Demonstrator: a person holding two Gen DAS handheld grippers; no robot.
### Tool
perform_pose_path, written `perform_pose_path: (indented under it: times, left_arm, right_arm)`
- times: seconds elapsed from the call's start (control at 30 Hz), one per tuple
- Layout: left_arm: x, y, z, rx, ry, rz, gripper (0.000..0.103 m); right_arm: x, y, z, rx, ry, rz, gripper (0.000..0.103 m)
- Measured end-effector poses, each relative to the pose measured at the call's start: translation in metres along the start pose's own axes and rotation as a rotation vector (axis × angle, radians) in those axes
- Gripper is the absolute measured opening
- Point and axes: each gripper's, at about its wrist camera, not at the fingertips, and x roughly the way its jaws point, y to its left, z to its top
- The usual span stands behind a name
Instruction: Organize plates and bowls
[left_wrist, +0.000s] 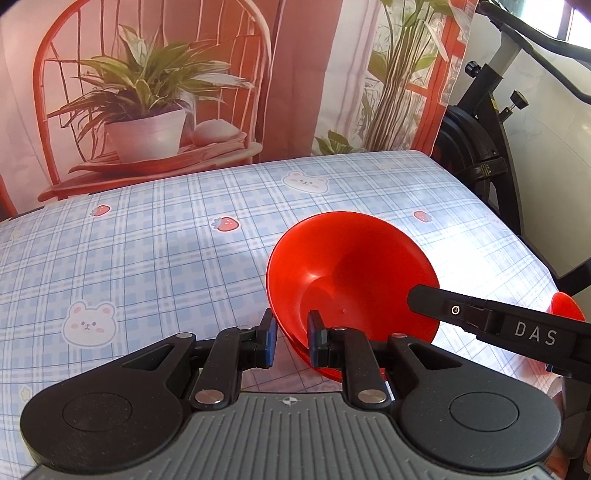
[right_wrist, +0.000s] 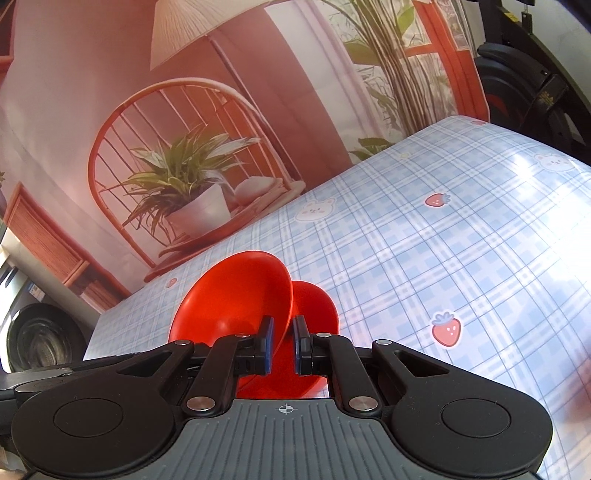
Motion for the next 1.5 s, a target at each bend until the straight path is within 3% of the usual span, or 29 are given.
perform_pose_path:
  times: [0.97, 1.07, 1.5]
  left_arm:
    - [0.012, -0.019, -0.004, 0.069, 0.04, 0.089, 0.023]
    - [0.003, -0.019, -0.003, 0.035, -0.002, 0.139, 0.038]
    - [-0.036, -0.062, -0.007, -0.022, -0.164, 0.052, 0.038]
  right_arm:
    - [-0.002, -0.015, -0.008, 0.005, -0.016, -0.006, 0.01]
    - [-0.007, -0.015, -0.007, -0.013, -0.036, -0.018, 0.011]
    - [-0.047, -0.028, -0.004, -0.06, -0.194, -0.065, 0.011]
